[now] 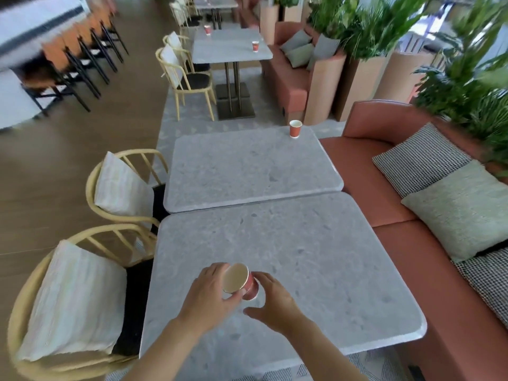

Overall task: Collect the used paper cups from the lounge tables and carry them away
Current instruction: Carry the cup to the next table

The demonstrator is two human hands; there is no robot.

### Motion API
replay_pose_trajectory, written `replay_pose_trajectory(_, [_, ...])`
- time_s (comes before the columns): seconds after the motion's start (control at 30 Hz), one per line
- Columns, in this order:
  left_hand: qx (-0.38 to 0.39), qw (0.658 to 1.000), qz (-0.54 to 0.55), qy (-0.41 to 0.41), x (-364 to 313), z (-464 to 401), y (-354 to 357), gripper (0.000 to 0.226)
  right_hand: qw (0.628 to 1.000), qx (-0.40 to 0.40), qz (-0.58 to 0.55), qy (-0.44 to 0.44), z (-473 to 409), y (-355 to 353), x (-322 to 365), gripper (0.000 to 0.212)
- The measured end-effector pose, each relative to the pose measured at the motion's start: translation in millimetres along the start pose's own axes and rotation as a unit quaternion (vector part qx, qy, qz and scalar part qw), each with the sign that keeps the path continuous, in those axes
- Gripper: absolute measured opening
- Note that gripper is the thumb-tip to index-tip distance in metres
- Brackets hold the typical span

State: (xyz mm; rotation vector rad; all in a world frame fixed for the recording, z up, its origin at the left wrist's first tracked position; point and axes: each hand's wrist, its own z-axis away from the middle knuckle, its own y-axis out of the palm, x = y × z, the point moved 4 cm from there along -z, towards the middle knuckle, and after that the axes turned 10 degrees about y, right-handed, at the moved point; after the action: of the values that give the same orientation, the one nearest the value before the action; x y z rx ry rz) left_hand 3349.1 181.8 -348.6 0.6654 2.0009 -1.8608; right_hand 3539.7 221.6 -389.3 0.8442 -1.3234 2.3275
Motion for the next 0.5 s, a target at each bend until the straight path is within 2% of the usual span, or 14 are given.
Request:
replay_pose_trajectory(0.2, [-0.044,0.998,-0.041,-0.031,2.5,25.9,-28.5,0.072,0.999,-0.003,-0.001,-0.051,-9.7,2.3,35.7,0.052])
replay_pose_trajectory(0.5, [-0.089,0.987,-0.091,-0.095,22.8,105.5,-76.9,0.072,0.981,0.032,0.06,-0.184,2.9,44.7,106.1,0.047])
